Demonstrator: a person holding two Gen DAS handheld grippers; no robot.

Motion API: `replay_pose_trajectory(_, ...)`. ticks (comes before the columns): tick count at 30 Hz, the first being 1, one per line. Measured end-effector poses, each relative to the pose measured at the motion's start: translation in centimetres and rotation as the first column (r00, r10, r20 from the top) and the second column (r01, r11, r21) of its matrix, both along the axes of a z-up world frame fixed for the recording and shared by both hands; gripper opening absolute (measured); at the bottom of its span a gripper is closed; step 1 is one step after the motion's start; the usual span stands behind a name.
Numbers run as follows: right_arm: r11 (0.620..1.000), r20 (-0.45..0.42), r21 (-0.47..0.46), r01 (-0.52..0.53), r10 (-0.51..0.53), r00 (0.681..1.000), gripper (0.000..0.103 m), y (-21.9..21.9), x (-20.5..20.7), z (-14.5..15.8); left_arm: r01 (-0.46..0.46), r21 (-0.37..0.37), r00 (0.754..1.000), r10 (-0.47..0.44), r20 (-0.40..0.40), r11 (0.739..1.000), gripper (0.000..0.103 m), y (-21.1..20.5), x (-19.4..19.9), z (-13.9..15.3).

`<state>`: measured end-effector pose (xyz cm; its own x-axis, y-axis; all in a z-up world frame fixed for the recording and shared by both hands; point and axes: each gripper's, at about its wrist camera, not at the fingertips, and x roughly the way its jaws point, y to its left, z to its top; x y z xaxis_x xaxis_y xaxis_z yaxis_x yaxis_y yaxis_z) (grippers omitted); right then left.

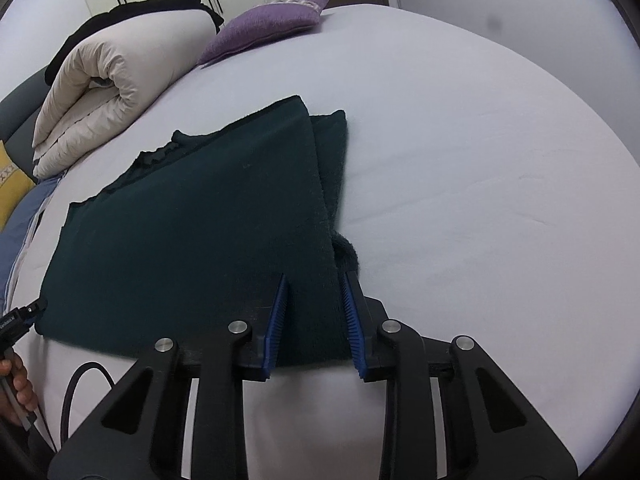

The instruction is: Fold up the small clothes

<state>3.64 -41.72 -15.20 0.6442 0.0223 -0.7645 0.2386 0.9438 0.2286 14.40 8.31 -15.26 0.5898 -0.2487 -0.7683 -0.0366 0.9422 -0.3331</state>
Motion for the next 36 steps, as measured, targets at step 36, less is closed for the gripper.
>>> replay_pose_trajectory(36, 0.971, -0.006, 0.235, 0.047, -0.047, 0.999, 0.004, -3.9, -3.3, -2.1, 0.089, 0.094, 0.996, -0.088, -0.007, 0.992, 0.009, -0.7, 0.0, -0.1)
